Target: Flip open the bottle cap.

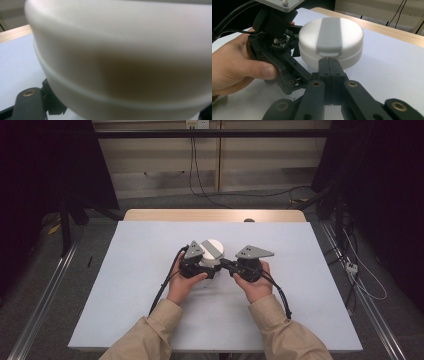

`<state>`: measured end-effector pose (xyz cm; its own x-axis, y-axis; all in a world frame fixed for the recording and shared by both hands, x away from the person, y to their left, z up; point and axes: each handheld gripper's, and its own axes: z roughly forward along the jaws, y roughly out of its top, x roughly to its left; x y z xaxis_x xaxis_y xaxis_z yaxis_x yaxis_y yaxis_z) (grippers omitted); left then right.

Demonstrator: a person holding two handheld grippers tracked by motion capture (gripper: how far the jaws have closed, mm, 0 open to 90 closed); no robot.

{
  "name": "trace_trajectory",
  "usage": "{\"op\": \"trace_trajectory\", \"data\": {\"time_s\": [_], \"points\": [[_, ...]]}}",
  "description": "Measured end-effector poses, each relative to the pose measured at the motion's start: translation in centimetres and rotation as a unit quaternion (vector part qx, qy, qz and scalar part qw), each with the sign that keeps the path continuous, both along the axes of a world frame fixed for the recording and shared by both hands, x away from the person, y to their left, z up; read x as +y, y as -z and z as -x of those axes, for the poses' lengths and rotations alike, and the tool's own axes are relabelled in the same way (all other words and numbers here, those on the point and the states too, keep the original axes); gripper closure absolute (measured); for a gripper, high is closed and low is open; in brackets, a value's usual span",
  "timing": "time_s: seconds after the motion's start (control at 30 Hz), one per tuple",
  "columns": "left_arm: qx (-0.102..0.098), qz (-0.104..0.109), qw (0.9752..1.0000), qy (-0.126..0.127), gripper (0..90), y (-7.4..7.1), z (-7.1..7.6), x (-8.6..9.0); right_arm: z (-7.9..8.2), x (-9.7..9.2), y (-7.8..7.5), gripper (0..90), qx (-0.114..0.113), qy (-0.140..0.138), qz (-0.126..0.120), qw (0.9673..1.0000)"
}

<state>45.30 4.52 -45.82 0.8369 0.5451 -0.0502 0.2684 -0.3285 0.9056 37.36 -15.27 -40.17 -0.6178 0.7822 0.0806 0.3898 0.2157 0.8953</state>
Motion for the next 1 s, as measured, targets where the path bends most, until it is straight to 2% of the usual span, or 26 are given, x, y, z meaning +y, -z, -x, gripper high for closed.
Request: {"op": "trace_trajectory", "data": {"time_s": [0.07, 0.53, 1.0], "points": [[0.000, -0.001, 1.0000, 0.000, 18.2, 0.0, 0.0, 0.0, -0.1, 0.2, 0.0, 90.0, 0.000, -0.002, 0.006, 1.0000], [0.000, -0.001, 1.0000, -0.001, 18.2, 0.0, 0.0, 0.0, -0.1, 0.2, -0.3, 90.0, -0.005, -0.004, -0.005, 1.0000], [0.001, -0.001, 1.0000, -0.001, 18.3, 0.0, 0.0, 0.0, -0.8, 0.8, -1.9, 90.0, -0.022, -0.007, 0.000, 0.9997]]}}
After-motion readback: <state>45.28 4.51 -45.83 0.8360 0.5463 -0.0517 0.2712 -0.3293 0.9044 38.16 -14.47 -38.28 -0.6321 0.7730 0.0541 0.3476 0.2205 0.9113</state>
